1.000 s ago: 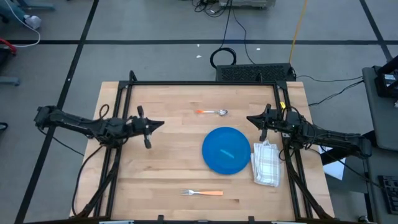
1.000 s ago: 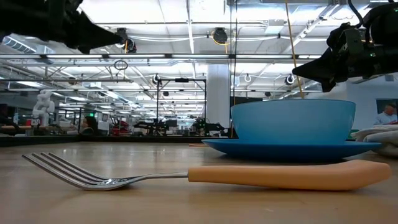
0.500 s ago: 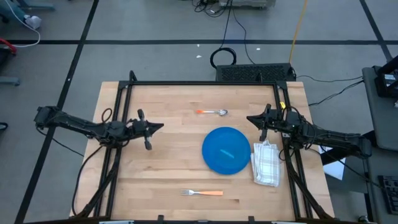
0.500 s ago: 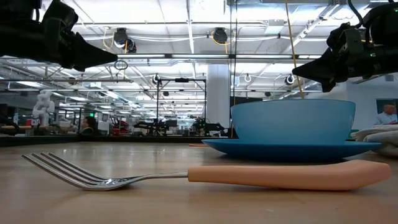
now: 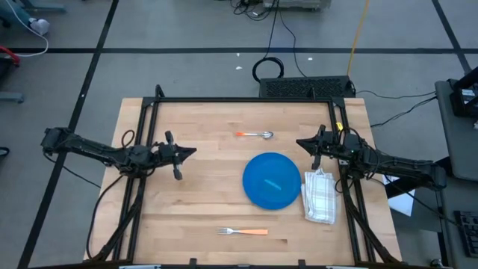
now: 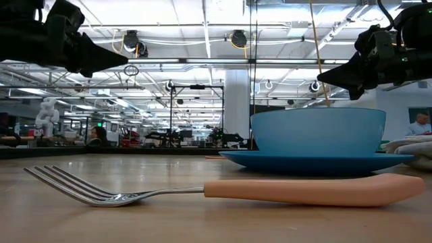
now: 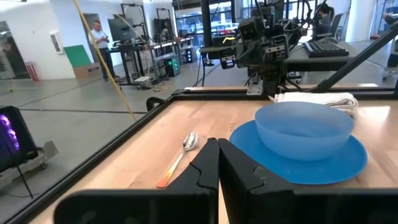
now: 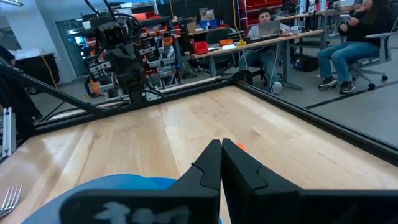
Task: Set table place
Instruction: Put the light orange fork to the left of the blue plate
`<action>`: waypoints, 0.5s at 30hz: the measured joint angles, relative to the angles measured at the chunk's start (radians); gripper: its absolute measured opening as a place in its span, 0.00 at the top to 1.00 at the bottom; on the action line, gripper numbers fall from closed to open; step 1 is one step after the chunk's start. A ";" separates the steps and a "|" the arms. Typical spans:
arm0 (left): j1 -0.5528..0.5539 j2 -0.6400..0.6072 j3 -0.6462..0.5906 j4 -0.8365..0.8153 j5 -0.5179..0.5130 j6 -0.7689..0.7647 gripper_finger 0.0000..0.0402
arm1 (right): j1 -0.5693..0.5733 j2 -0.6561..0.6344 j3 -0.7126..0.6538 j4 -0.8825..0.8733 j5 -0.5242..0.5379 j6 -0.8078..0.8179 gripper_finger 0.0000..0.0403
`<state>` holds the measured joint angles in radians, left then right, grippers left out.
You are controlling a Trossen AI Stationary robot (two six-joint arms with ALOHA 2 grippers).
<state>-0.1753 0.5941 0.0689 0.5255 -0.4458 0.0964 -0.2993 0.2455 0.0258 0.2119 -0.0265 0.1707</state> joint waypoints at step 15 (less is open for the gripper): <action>0.000 0.000 0.000 -0.014 0.000 0.056 0.98 | 0.000 0.000 0.000 0.000 0.000 0.000 1.00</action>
<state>-0.1753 0.5945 0.0689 0.5119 -0.4454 0.1525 -0.2993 0.2455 0.0259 0.2119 -0.0265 0.1707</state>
